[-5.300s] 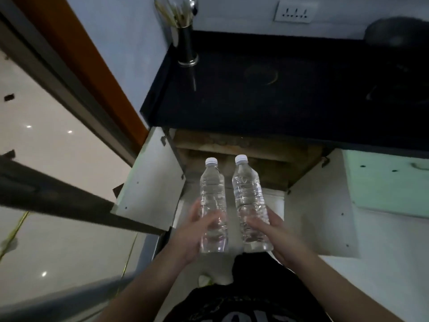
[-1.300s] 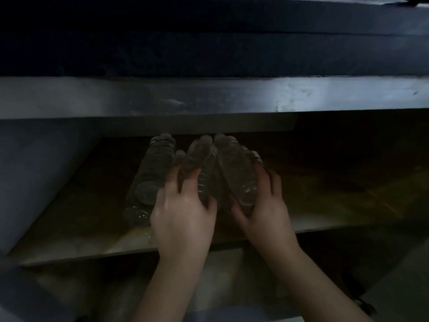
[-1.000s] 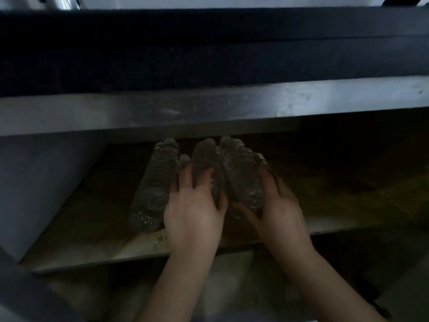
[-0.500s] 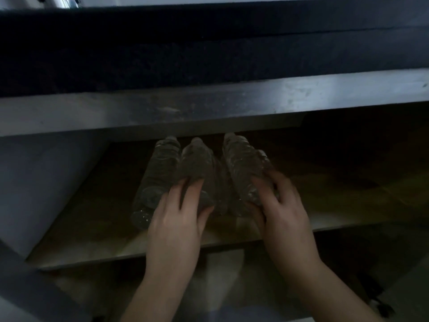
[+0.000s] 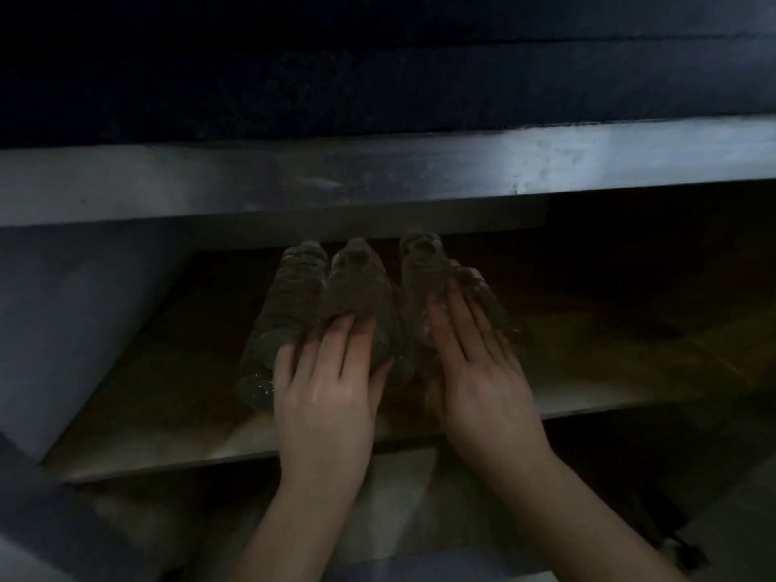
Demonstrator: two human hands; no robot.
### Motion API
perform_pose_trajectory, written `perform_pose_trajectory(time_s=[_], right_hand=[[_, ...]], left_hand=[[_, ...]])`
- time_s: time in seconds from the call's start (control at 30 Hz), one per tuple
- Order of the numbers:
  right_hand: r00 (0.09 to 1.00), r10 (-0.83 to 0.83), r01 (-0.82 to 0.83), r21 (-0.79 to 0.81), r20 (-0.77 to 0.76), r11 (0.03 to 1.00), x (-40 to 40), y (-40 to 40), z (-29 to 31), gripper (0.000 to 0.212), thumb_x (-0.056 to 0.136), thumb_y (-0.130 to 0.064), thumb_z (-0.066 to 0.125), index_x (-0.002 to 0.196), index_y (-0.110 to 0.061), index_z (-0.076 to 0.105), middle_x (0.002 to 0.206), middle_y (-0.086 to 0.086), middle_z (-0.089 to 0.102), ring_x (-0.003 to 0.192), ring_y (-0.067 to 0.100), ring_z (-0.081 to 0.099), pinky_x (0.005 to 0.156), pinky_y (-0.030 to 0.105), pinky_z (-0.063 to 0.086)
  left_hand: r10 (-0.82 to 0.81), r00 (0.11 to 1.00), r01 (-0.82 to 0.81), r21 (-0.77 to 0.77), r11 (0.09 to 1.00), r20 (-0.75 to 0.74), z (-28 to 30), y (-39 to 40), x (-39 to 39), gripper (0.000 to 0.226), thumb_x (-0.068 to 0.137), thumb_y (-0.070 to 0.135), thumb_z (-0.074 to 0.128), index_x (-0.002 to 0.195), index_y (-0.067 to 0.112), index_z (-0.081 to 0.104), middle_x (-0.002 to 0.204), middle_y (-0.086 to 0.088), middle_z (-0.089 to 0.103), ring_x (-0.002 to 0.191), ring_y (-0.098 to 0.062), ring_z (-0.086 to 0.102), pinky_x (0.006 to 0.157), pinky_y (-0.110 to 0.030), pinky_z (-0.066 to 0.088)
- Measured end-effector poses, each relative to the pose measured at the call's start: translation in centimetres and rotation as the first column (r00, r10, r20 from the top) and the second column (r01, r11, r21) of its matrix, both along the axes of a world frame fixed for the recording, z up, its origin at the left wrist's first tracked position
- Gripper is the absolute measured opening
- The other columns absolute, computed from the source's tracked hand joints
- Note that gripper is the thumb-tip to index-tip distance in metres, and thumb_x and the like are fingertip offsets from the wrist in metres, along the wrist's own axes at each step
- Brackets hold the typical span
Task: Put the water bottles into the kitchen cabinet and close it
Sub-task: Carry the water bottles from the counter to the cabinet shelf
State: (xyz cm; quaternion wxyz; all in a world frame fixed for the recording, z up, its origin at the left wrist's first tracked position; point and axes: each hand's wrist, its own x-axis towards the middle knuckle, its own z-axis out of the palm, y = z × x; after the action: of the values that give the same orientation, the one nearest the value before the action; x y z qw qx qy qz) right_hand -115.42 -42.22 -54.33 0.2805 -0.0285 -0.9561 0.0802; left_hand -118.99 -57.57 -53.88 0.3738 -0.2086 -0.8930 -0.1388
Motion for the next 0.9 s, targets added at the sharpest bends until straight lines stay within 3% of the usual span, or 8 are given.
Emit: perform_pose_trajectory(time_s=[0.17,0.37,0.53,0.6,0.7,0.9], right_hand=[[1.000,0.018,-0.018,-0.001,0.006,1.000,0.0,0.1,0.0,0.073,0.095,-0.030,0.052,0.155,-0.020,0.013,0.163,0.005,0.009,0.147,0.018,0.006,0.118,0.042,0.017],[1.000,-0.014,0.012,-0.060,-0.026,0.998,0.3,-0.3,-0.1,0.069,0.090,-0.034,0.043,0.153,-0.015,0.020,0.160,0.010,0.022,0.145,0.020,0.014,0.115,0.046,0.022],[0.999,0.009,-0.015,-0.129,-0.045,0.992,0.6,-0.5,-0.7,0.065,0.090,-0.023,0.036,0.153,-0.016,0.021,0.161,0.009,0.017,0.149,0.025,0.014,0.112,0.052,0.030],[0.999,0.028,-0.033,-0.157,-0.030,0.987,1.0,-0.7,-1.0,0.068,0.088,-0.013,0.047,0.153,-0.014,0.025,0.161,0.011,0.017,0.149,0.028,0.015,0.111,0.055,0.032],[0.997,0.053,-0.043,-0.176,0.054,0.984,2.6,-1.2,-1.1,0.071,0.085,-0.003,0.056,0.151,-0.011,0.030,0.159,0.013,0.024,0.148,0.029,0.018,0.116,0.049,0.026],[0.966,0.015,0.033,-0.183,0.257,0.983,9.2,-2.0,0.4,0.065,0.083,0.003,0.061,0.144,-0.011,0.044,0.155,0.015,0.033,0.145,0.031,0.024,0.109,0.052,0.037]], left_hand=[[-0.031,0.998,0.034,-0.081,0.996,0.047,0.2,-0.3,0.8,0.054,0.084,0.033,0.066,0.131,0.008,0.057,0.129,-0.013,0.063,0.116,-0.027,0.061,0.108,-0.050,0.039],[-0.005,0.985,0.041,-0.209,0.977,0.172,-0.1,-0.9,0.2,0.090,0.084,0.044,0.067,0.154,0.009,0.023,0.158,-0.011,0.033,0.143,-0.022,0.034,0.120,-0.048,0.023],[-0.013,0.980,0.055,-0.209,0.976,0.199,0.6,-1.2,0.4,0.081,0.086,0.039,0.065,0.152,0.008,0.030,0.153,-0.011,0.040,0.141,-0.022,0.036,0.120,-0.047,0.021],[-0.018,0.973,0.057,-0.165,0.985,0.228,1.0,-1.2,0.9,0.074,0.087,0.035,0.065,0.150,0.009,0.035,0.150,-0.011,0.043,0.139,-0.023,0.039,0.118,-0.049,0.027],[-0.049,0.948,0.092,-0.123,0.988,0.314,1.4,-1.6,2.5,0.066,0.090,0.028,0.063,0.148,0.008,0.038,0.148,-0.013,0.046,0.137,-0.026,0.042,0.115,-0.050,0.033],[0.012,0.793,0.092,-0.140,0.986,0.609,5.1,-3.6,7.3,0.069,0.092,0.038,0.053,0.152,0.017,0.028,0.151,-0.017,0.038,0.142,-0.035,0.032,0.110,-0.051,0.035]])
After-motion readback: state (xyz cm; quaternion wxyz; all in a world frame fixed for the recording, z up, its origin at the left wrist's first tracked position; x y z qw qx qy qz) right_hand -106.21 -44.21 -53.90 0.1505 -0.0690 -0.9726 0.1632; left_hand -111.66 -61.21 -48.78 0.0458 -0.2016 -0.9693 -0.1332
